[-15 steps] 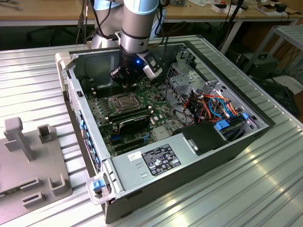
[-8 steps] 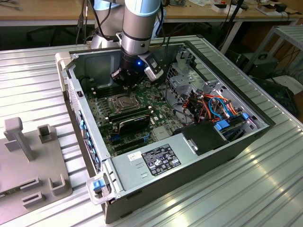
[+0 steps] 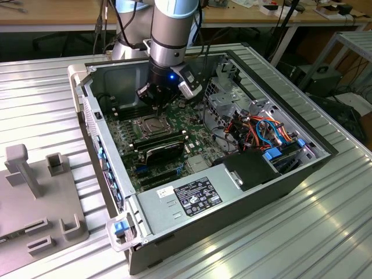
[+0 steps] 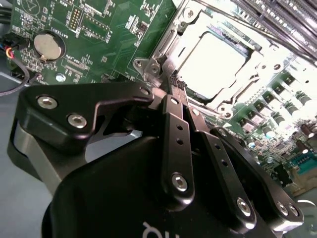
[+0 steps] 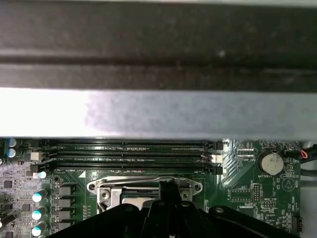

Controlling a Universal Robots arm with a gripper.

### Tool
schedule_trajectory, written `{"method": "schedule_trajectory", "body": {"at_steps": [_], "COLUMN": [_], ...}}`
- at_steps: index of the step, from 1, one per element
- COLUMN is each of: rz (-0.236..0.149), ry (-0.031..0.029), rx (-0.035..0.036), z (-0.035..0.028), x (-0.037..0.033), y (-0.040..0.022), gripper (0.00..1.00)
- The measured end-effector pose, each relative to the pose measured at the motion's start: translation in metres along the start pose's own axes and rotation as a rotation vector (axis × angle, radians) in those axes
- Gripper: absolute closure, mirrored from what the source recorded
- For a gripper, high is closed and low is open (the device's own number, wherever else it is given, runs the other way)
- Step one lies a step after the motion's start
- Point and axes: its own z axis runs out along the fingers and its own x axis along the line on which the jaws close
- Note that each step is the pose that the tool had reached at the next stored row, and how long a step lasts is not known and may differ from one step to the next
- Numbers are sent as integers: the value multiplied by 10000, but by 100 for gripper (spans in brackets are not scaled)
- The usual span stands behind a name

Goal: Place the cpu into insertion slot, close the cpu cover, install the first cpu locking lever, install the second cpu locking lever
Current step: 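Install the second cpu locking lever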

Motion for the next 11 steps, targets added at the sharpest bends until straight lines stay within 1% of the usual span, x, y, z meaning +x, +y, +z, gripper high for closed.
{"method": "schedule_trajectory", "body": {"at_steps": [6,7,9,11], "rz": [-1,-1,0,-1], "ry": [0,0,0,0], "rx": [55,69,77,79], "z": [-81,-109,-117,-122], "x": [-1,-2,-2,-2], "y": [1,1,-6,-27], "gripper": [89,89,89,89]}}
